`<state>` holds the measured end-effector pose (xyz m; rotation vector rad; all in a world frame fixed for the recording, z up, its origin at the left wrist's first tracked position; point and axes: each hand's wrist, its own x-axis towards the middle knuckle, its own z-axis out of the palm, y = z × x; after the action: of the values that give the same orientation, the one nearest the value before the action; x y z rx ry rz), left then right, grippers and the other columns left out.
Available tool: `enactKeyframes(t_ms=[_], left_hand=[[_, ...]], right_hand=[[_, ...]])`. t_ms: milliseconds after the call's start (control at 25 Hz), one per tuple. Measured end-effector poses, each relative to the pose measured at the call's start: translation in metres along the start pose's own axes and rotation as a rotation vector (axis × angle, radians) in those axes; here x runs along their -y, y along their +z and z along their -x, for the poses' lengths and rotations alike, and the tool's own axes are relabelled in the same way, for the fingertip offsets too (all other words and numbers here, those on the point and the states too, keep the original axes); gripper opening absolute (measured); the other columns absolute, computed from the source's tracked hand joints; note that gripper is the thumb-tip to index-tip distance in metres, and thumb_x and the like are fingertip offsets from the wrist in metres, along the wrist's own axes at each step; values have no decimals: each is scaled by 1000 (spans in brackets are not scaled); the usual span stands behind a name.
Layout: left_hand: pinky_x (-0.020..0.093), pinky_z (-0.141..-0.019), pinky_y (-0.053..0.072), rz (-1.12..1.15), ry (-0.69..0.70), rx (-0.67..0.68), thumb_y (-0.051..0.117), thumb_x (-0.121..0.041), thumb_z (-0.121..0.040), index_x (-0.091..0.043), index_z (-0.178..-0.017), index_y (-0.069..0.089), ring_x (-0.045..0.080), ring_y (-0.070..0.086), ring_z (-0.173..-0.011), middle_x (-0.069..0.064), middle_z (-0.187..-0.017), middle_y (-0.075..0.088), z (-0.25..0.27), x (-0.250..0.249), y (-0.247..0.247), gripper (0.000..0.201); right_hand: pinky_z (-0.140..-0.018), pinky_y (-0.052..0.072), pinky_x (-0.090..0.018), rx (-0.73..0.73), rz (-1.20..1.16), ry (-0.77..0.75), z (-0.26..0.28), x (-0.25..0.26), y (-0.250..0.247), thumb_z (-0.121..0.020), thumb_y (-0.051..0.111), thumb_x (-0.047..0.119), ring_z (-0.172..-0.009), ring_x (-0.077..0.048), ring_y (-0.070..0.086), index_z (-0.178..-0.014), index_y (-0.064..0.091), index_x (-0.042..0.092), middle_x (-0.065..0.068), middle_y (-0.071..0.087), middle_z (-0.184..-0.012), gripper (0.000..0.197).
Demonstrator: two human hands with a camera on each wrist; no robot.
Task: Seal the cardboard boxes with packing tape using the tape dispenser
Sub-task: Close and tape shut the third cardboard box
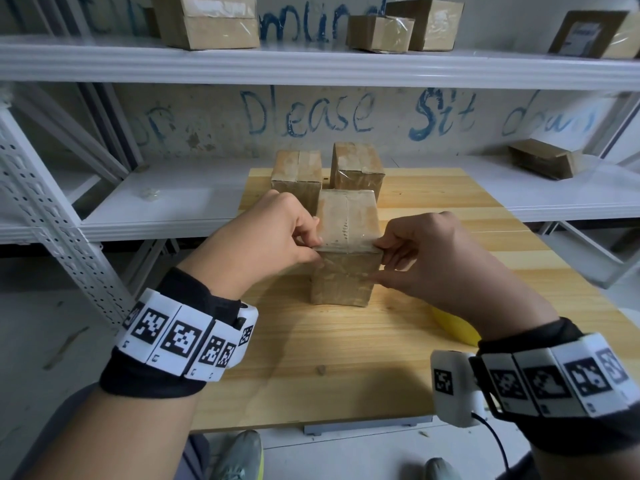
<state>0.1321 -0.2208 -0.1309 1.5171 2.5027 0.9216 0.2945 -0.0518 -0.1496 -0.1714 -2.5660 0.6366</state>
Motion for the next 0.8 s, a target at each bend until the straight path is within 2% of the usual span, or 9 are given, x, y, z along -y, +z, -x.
enactKeyframes(t_ms=[160, 280, 360, 440, 520, 560, 640, 720, 800], left_hand=[[36, -94, 57, 15, -23, -3, 92, -16, -68, -8, -82, 82, -7, 64, -101, -14, -104, 72, 0, -1, 1, 19], [36, -94, 57, 8, -27, 4, 92, -17, -68, -9, -82, 81, -2, 66, -104, -11, -102, 74, 0, -1, 1, 20], [38, -93, 58, -10, -38, 7, 92, -17, -68, -9, -82, 81, 1, 68, -105, -9, -101, 75, 0, -1, 2, 19], [40, -92, 58, -42, -40, 4, 91, -19, -70, -11, -82, 81, 6, 69, -105, -11, -98, 73, 1, -2, 1, 18], [42, -83, 59, -84, -31, 5, 90, -24, -72, -15, -76, 78, 13, 71, -96, -3, -89, 73, 3, -11, 2, 15], [40, -72, 59, -122, -21, 11, 88, -29, -73, -16, -69, 74, 16, 70, -83, 1, -80, 70, 4, -17, 3, 20], [32, -47, 44, -287, -25, 25, 83, -41, -79, -15, -59, 55, 17, 55, -57, 3, -66, 56, 5, -32, 10, 43], [26, -42, 28, -455, -28, -14, 77, -46, -86, -15, -65, 47, 12, 42, -51, 1, -67, 45, 5, -45, 19, 48], [24, -42, 24, -469, -30, -59, 76, -41, -88, -17, -67, 41, 10, 39, -52, -1, -69, 41, 2, -49, 23, 48]], right_hand=[[-67, 57, -27, 74, -49, 18, 0, -5, -6, -66, 88, 10, -66, -9, 66, -84, 72, 13, 5, 68, -70, 24], [-57, 49, -19, -53, 24, 13, -4, -3, 1, -70, 87, 17, -57, -4, 58, -67, 68, 12, 10, 61, -59, 19], [-51, 37, -12, -87, 75, 10, -6, 0, 4, -72, 85, 18, -51, -2, 50, -56, 61, 12, 14, 51, -51, 29], [-48, 33, -12, -91, 92, 3, -6, 2, 5, -74, 84, 18, -49, -3, 47, -49, 54, 15, 15, 42, -45, 39], [-45, 33, -14, -89, 124, -12, -6, 3, 4, -76, 83, 17, -45, -6, 44, -46, 45, 20, 14, 38, -43, 48], [-44, 34, -14, -90, 143, -17, -6, 3, 5, -77, 82, 17, -44, -6, 45, -46, 45, 20, 12, 43, -43, 48], [-48, 46, -29, -94, 162, -25, -7, 2, 8, -78, 81, 18, -48, -11, 54, -48, 53, 13, 3, 56, -48, 41], [-51, 49, -33, -97, 172, -36, -7, 2, 8, -79, 79, 18, -52, -18, 59, -52, 60, 9, -2, 61, -51, 34], [-51, 50, -34, -79, 176, -33, -4, 1, 5, -84, 75, 19, -52, -17, 60, -57, 66, 9, -2, 62, -53, 30]])
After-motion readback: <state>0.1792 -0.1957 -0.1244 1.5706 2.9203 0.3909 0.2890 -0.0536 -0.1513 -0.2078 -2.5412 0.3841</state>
